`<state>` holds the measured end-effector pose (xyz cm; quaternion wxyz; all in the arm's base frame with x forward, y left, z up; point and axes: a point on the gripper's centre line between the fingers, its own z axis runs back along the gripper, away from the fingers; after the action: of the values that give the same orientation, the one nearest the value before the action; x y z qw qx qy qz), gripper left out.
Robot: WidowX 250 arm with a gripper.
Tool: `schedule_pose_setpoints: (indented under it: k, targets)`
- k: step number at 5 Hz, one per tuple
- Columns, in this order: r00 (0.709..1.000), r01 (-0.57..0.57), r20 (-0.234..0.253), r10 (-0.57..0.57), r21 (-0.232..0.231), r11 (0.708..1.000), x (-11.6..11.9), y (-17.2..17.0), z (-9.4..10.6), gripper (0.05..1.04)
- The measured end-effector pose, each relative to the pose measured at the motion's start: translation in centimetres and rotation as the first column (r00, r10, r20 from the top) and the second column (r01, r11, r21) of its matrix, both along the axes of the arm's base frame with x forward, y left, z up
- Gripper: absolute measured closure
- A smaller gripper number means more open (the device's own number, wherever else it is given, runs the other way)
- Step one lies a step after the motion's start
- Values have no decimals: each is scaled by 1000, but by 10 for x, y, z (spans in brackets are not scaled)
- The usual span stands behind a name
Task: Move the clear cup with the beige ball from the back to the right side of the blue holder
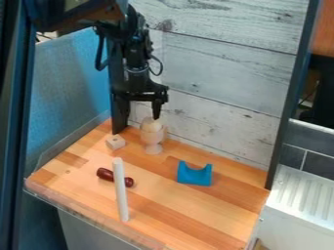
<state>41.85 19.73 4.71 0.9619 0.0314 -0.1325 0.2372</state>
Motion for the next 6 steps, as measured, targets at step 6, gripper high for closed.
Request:
schedule_pose_setpoints:
  k: [6]
  targets:
    - [997,-4,-73,7,42,999,17,-1,-33,109]
